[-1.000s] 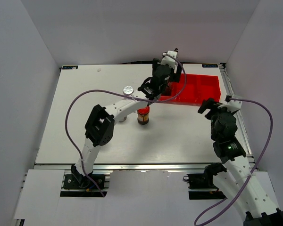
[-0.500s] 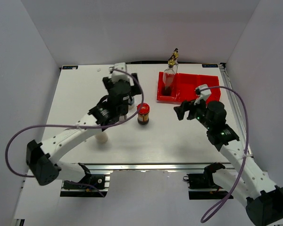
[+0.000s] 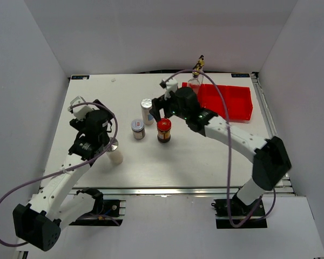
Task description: Organize the condiment bottles
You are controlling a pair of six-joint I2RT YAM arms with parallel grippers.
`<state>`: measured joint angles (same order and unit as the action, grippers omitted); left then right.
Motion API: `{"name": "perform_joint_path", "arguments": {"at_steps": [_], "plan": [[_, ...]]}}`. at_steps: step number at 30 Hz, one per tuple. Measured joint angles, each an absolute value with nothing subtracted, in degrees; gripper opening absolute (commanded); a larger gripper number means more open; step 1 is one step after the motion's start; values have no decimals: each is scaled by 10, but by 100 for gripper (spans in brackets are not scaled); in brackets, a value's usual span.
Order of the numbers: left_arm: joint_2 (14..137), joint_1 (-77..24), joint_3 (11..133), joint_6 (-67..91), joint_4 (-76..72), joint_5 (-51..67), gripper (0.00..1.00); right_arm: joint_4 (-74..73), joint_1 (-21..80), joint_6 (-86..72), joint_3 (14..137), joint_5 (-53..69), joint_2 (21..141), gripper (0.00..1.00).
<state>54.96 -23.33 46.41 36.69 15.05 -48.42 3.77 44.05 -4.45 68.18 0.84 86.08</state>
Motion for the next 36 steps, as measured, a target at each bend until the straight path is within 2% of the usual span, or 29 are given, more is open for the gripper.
{"name": "perform_joint_path", "arguments": {"at_steps": [10,18,22,23,24,32,36], "plan": [[520,-204,427,376,150,-472,98,23,467,-69,924,-89,1141,89],[508,-200,410,369,145,-472,98,-42,479,-77,1057,-189,1253,88],[509,-198,407,364,145,-472,98,-46,481,-70,1065,-207,1269,48],[509,-197,407,364,145,-472,98,-44,481,-72,1064,-210,1269,34],[509,-197,407,364,145,-472,98,-42,482,-70,1062,-212,1269,30],[509,-196,407,364,146,-469,98,-27,484,-30,1039,-206,1232,22],[508,-196,407,363,146,-462,98,-7,484,-9,958,-186,1117,20]]}}
